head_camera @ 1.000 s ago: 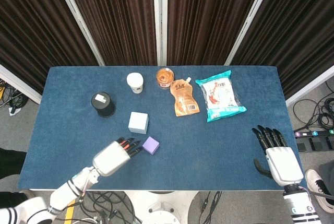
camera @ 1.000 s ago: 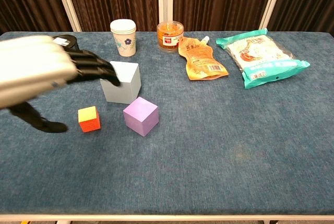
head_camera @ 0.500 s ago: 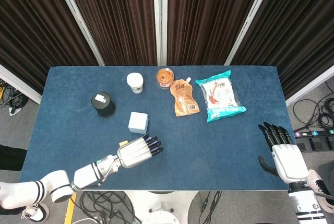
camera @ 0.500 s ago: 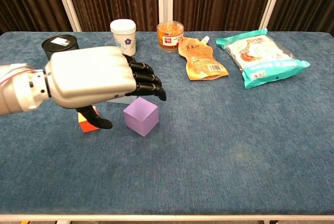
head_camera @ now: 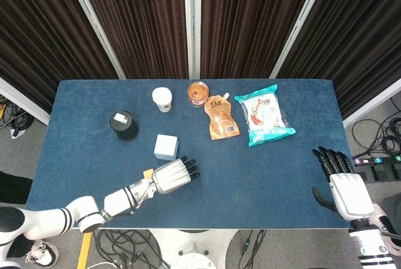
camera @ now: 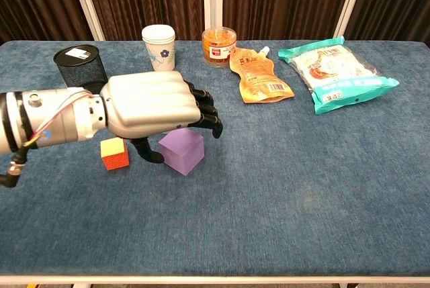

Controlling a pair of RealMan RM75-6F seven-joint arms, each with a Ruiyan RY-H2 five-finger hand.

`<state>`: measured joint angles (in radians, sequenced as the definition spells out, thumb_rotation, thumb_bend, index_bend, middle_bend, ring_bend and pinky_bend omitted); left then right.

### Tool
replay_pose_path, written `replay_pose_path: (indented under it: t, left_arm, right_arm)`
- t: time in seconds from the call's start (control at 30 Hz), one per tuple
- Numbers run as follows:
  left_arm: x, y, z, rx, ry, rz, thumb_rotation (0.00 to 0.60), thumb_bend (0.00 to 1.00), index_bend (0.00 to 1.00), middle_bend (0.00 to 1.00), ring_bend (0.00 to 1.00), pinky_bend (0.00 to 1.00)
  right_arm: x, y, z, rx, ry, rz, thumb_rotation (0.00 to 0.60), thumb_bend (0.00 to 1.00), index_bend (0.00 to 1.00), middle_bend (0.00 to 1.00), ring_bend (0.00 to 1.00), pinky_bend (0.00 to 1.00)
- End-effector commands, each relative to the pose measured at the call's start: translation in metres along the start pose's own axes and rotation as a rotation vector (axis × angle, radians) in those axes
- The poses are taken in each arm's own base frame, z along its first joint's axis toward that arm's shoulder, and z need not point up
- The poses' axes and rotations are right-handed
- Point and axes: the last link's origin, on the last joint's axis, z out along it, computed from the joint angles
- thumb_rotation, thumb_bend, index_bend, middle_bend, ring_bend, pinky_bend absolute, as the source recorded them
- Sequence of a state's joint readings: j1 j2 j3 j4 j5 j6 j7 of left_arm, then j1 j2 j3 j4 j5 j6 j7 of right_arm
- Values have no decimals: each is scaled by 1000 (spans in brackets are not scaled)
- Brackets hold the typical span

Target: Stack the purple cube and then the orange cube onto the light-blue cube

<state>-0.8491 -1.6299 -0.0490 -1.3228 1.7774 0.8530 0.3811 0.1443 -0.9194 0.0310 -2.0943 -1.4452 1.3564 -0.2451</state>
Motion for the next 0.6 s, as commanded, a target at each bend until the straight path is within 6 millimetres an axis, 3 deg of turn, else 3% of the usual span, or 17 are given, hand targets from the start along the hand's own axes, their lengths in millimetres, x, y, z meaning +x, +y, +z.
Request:
replay_pose_path:
  t: [0.03, 0.4, 0.6]
  left_arm:
    - [-2, 1, 4, -4, -2, 9, 600, 197, 350, 409, 246, 387]
    - [-12, -3, 8, 23, -39, -15, 600, 213, 420, 469, 255, 389]
    - [-4, -2, 5, 23, -13, -52, 600, 209, 414, 466, 261, 392]
  right_arm:
    - [0, 0, 0, 0, -1, 1, 600, 292, 0, 41, 0, 0]
    - [1, 1, 1, 1, -2, 6, 600, 292, 0, 41, 0, 0]
    - [1, 2, 1, -3, 1, 10, 600, 292, 0, 42, 0, 0]
